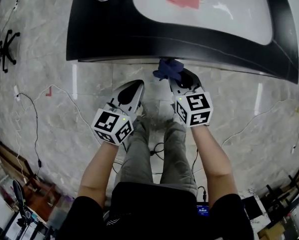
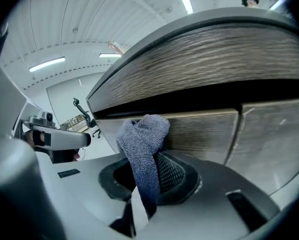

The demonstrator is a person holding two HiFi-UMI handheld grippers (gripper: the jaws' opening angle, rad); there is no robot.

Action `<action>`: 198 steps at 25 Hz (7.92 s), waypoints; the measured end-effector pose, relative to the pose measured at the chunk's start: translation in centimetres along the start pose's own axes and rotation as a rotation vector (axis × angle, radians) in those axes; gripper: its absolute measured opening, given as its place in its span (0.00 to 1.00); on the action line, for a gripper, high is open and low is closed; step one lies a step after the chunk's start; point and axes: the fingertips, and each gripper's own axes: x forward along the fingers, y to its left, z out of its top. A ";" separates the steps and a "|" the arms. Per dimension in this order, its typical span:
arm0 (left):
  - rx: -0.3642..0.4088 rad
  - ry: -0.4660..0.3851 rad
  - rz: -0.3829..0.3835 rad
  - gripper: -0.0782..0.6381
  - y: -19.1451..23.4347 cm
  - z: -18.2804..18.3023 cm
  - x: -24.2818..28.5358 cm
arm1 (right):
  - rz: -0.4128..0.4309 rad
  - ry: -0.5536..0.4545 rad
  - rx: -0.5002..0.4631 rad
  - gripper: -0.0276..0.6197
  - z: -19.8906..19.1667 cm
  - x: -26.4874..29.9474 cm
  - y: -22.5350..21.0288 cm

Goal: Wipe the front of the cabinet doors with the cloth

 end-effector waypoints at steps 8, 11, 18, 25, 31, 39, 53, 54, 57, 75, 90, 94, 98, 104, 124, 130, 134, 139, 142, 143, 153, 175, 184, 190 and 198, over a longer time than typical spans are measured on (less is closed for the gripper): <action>0.019 0.027 -0.044 0.12 -5.1 -1.1 4.1 | -0.073 -0.011 0.033 0.15 -1.0 -4.1 -6.5; 0.030 0.029 -0.041 0.12 -6.2 -1.3 5.2 | -0.090 -0.016 0.039 0.15 -1.3 -5.2 -8.2; 0.025 0.025 -0.037 0.12 -7.5 -1.9 6.9 | -0.091 -0.018 0.068 0.15 -2.4 -6.8 -9.0; 0.016 0.021 -0.009 0.12 -5.6 -2.8 5.4 | -0.047 0.006 0.074 0.15 -4.0 -5.9 -5.5; 0.002 0.021 0.043 0.12 -1.8 -3.5 2.1 | 0.005 0.038 0.057 0.15 -4.9 -3.2 -0.9; -0.041 0.001 0.146 0.12 5.0 -4.8 -3.8 | 0.089 0.080 0.016 0.15 -5.9 1.9 6.5; -0.061 -0.012 0.214 0.12 13.4 -6.4 -8.8 | 0.164 0.112 -0.046 0.15 -6.4 10.1 14.8; -0.064 -0.012 0.216 0.12 13.9 -6.5 -9.0 | 0.164 0.111 -0.048 0.15 -6.3 10.6 15.1; -0.069 -0.009 0.223 0.12 15.2 -6.8 -9.4 | 0.164 0.109 -0.060 0.15 -6.1 12.3 15.8; -0.058 -0.012 0.222 0.12 15.4 -6.9 -7.2 | 0.123 0.077 -0.068 0.15 -5.2 13.3 12.8; -0.001 0.027 0.098 0.12 6.0 -7.1 1.3 | -0.019 0.046 -0.005 0.15 -6.4 5.4 0.5; 0.010 0.035 0.069 0.12 3.4 -7.0 3.6 | -0.061 0.035 0.011 0.15 -6.7 2.9 -3.1; 0.014 0.051 0.037 0.12 0.8 -7.6 5.9 | -0.099 0.030 0.035 0.15 -7.4 0.6 -6.5; 0.024 0.065 0.000 0.12 -2.2 -8.0 8.7 | -0.142 0.030 0.072 0.15 -8.5 -1.5 -10.1; -0.025 0.029 0.095 0.12 6.0 -8.8 2.1 | 0.024 0.119 0.050 0.15 -11.6 5.1 2.8; -0.076 0.016 0.163 0.12 10.6 -10.1 -1.9 | 0.086 0.150 0.003 0.15 -11.9 9.1 8.2; -0.086 0.014 0.191 0.12 13.8 -11.1 -4.2 | 0.108 0.163 -0.019 0.15 -12.0 12.1 11.2; -0.099 0.018 0.221 0.12 16.6 -12.1 -6.4 | 0.121 0.175 -0.059 0.15 -12.2 15.0 14.0; -0.091 0.024 0.215 0.12 18.1 -12.6 -7.0 | 0.124 0.181 -0.068 0.15 -12.5 17.0 15.4; -0.086 0.025 0.212 0.12 18.6 -12.7 -7.1 | 0.123 0.181 -0.071 0.15 -12.5 17.7 15.7; -0.083 0.001 0.210 0.12 20.9 -11.9 -6.7 | 0.072 0.184 -0.097 0.15 -12.4 20.7 14.5; -0.011 0.039 0.046 0.12 6.4 -10.9 4.5 | -0.078 0.138 -0.035 0.15 -12.1 9.0 -1.6; 0.012 0.070 -0.017 0.12 0.6 -11.2 9.3 | -0.146 0.141 -0.010 0.15 -12.8 4.3 -9.0; 0.026 0.089 -0.044 0.12 -2.2 -11.4 11.7 | -0.153 0.128 0.031 0.15 -13.2 2.4 -11.4; 0.029 0.093 -0.079 0.12 -4.7 -10.7 13.4 | -0.122 0.107 0.049 0.15 -13.0 1.0 -11.9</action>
